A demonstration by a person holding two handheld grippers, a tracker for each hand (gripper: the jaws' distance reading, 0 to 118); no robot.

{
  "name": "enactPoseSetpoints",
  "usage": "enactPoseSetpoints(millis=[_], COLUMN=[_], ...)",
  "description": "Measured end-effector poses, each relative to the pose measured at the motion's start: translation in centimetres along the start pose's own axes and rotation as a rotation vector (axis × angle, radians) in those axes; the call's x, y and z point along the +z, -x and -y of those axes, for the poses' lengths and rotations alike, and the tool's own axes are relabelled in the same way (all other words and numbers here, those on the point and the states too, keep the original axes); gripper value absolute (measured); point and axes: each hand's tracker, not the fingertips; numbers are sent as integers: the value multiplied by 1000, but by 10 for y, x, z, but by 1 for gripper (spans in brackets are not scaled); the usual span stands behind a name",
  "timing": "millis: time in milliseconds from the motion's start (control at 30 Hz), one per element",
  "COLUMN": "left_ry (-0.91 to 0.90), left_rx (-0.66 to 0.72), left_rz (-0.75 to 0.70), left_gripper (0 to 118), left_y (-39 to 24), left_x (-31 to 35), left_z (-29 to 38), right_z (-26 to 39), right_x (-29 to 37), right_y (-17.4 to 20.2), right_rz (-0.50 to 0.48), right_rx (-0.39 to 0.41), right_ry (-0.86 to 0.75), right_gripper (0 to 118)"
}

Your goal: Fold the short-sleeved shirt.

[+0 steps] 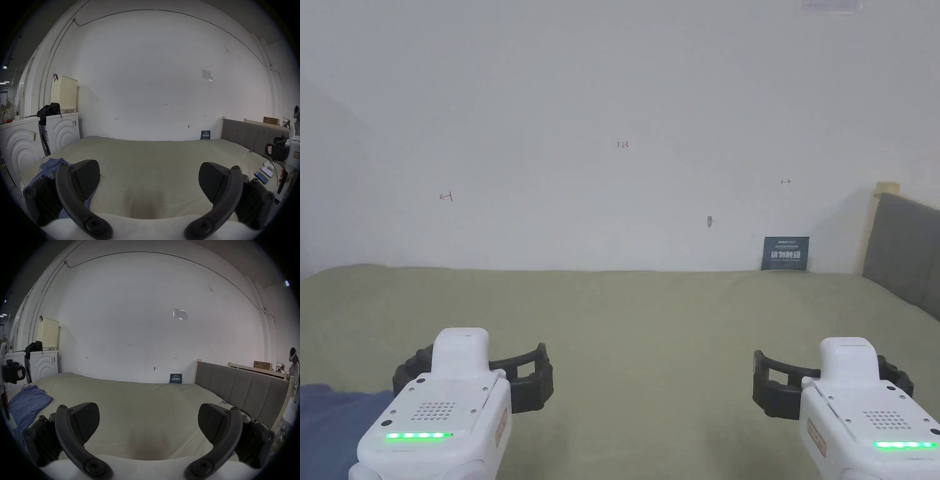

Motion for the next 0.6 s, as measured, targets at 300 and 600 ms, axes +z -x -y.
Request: enactPoseSetpoints(millis=[300,600], left_ry=[-2,4], left_rx=[18,26], left_rz=[3,-4], left_gripper=[118,118], left_y=[0,-1], left_x=[1,8], left_z=[2,-1], right_z=[-1,0], right_x=[1,2], right_y=[1,1], right_rz=[-5,-4], right_rx=[3,-4], right_ry=[-5,-2], right_gripper=[118,118])
